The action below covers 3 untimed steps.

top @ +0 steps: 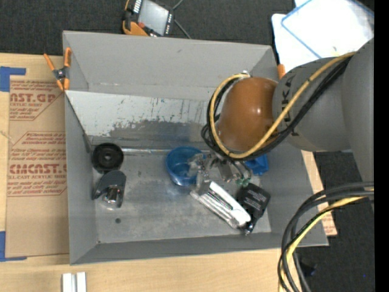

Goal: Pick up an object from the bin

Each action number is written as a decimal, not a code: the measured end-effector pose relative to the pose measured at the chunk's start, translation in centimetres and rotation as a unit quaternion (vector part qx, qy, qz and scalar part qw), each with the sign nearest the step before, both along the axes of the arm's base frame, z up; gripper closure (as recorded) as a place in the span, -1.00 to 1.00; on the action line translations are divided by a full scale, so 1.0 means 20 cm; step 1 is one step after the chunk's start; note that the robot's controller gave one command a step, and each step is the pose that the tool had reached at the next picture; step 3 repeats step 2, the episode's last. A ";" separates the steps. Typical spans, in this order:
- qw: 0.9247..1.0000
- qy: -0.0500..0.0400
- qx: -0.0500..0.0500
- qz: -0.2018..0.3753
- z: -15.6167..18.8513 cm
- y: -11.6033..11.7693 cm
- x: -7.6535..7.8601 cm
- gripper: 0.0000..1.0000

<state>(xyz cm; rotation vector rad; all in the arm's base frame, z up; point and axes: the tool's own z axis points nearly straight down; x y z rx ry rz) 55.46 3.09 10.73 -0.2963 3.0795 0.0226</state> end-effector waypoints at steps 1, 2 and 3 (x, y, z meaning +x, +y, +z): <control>0.987 0.007 0.008 -0.161 -0.11 0.06 0.12 1.00; 1.000 0.000 0.001 -0.014 -0.01 0.07 0.06 1.00; 1.000 0.000 0.001 -0.014 -0.01 0.07 0.06 1.00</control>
Offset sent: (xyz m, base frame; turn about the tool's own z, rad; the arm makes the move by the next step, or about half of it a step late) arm 0.0071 0.0126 0.0022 0.0152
